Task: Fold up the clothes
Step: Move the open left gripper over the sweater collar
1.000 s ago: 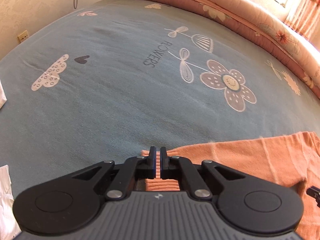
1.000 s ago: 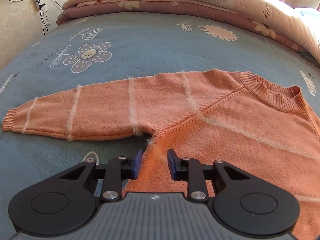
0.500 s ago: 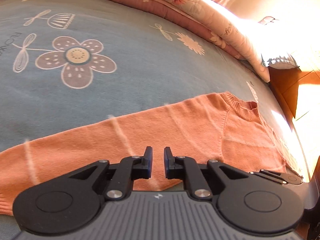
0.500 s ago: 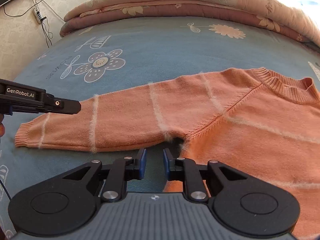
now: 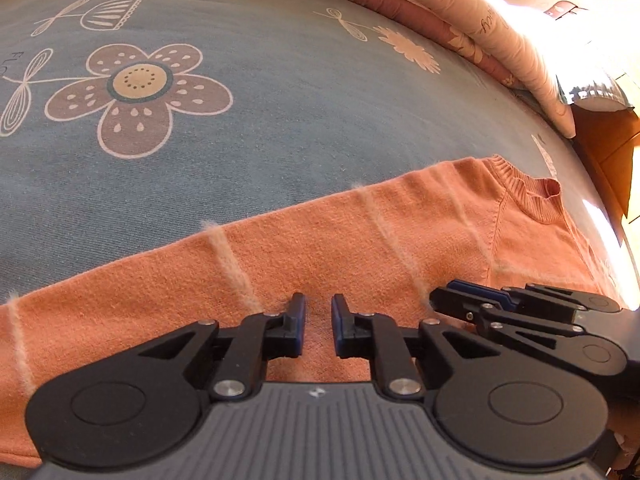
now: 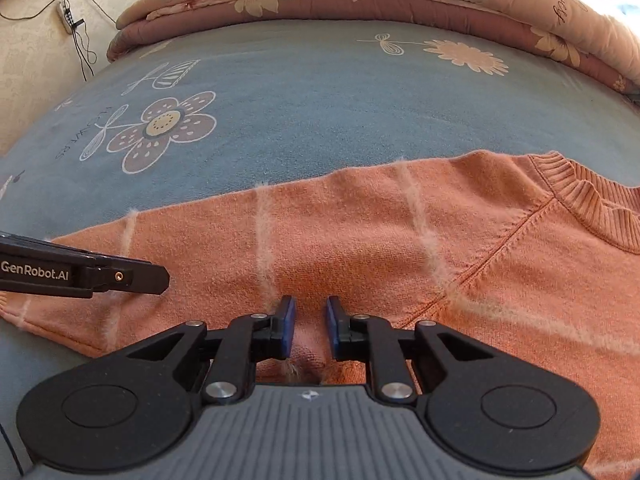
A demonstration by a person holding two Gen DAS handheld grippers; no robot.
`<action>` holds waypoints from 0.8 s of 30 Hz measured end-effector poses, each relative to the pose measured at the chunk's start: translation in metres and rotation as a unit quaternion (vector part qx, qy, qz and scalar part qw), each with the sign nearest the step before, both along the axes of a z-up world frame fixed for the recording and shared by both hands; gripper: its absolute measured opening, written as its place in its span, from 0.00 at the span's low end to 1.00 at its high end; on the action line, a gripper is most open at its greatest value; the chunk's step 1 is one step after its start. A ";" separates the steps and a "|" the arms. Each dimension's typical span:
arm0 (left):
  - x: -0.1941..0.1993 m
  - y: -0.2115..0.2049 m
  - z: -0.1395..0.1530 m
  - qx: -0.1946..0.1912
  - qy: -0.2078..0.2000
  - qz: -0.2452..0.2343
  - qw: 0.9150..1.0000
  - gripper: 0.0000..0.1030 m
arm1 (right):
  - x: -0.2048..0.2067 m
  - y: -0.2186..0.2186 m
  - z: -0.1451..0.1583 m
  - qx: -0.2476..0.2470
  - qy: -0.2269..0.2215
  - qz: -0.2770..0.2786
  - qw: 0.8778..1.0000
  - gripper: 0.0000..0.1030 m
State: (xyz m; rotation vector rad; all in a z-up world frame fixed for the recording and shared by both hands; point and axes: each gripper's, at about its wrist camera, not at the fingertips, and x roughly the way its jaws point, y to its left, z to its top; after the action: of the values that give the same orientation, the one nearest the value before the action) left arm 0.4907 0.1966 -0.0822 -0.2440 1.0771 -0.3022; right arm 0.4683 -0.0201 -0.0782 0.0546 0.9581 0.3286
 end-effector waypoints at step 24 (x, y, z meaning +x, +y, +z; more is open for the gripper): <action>0.021 -0.060 0.021 0.059 -0.057 -0.063 0.995 0.22 | -0.076 -0.043 0.009 0.015 0.074 0.013 0.997 0.37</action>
State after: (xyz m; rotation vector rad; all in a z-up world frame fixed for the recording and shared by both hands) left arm 0.5112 0.1366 -0.0612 -0.0511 0.9947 -0.3604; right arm 0.3927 -0.0627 -0.0691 0.0952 1.1013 0.3662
